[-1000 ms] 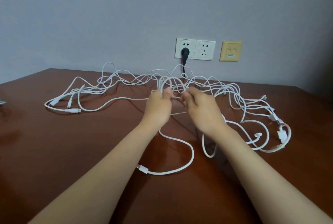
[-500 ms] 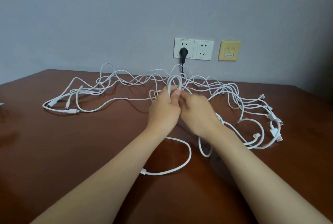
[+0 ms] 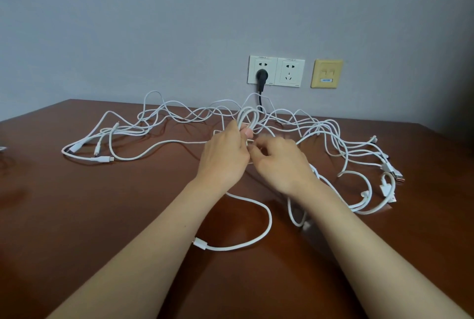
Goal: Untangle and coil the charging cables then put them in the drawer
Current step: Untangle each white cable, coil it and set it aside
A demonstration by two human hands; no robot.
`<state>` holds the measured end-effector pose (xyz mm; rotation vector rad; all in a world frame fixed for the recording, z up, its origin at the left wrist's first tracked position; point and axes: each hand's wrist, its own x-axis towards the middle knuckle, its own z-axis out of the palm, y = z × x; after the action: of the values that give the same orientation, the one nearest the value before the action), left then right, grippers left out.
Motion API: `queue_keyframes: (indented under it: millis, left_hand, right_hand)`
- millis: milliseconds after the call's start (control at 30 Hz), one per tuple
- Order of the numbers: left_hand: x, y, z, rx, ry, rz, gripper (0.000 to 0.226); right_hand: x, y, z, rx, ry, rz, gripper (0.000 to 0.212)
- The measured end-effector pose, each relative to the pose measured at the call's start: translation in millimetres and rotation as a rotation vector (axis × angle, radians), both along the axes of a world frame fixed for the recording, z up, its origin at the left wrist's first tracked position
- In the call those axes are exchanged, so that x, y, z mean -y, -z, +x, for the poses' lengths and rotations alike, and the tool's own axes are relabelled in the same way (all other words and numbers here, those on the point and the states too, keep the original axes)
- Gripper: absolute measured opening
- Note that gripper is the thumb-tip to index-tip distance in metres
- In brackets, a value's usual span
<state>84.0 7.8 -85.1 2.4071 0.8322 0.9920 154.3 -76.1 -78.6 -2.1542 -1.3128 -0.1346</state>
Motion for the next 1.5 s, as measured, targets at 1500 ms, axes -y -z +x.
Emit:
queue_keyframes:
  millis: [1500]
  left_hand:
    - [-3.5,-0.3,-1.3,-0.205,0.483,-0.538,0.058]
  right_hand:
    - [2.6,6.6,28.3,-0.242,-0.046,0.230,0.034]
